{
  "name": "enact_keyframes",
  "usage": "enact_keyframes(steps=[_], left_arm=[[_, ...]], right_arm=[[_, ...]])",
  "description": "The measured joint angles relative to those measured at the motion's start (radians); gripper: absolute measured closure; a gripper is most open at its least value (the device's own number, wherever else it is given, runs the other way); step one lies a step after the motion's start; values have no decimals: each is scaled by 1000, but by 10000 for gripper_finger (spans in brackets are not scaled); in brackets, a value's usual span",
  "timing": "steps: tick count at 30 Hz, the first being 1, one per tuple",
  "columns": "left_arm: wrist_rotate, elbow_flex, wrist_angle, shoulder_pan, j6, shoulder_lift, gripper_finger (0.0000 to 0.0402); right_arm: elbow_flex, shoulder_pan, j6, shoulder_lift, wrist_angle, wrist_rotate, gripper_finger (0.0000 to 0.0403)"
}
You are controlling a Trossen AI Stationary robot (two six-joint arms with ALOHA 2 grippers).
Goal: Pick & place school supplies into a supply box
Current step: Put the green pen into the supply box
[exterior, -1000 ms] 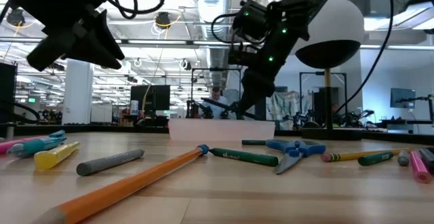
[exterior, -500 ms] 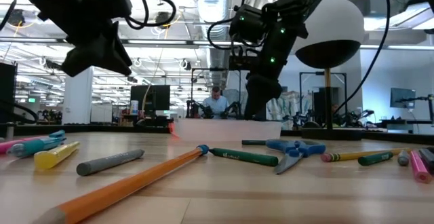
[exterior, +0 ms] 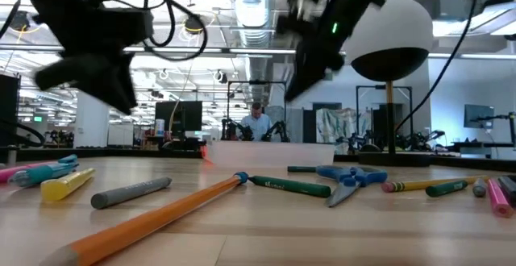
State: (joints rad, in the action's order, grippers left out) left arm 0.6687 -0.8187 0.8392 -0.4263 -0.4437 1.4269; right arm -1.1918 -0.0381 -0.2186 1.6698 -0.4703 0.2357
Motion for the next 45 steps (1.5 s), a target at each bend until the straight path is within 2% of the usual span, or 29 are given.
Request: enact_keyframes(steps=[3, 7, 14, 19, 25, 31, 37, 45], left_arm=[[-100, -33, 23, 0, -79, 0, 279], [-226, -70, 64, -16, -194, 0, 281], [-314, -111, 128, -120, -348, 0, 297], [-457, -112, 166, -217, -569, 0, 304], [-501, -106, 263, -366, -872, -1, 306], [-500, -34, 250, -505, -1099, -1, 306], [-511, 8, 139, -554, -1150, 0, 284], [-551, 9, 162, -554, -1175, 62, 243]], right_arm=[[7, 88, 14, -81, 3, 81, 242], [55, 231, 112, -188, 1, 211, 248], [170, 542, 387, -288, -9, 555, 264], [238, 735, 619, -294, -30, 712, 270], [270, 883, 817, -230, -33, 772, 269], [270, 943, 895, -157, -25, 807, 270], [270, 948, 916, -144, -8, 810, 271], [270, 948, 927, -144, -8, 810, 269]])
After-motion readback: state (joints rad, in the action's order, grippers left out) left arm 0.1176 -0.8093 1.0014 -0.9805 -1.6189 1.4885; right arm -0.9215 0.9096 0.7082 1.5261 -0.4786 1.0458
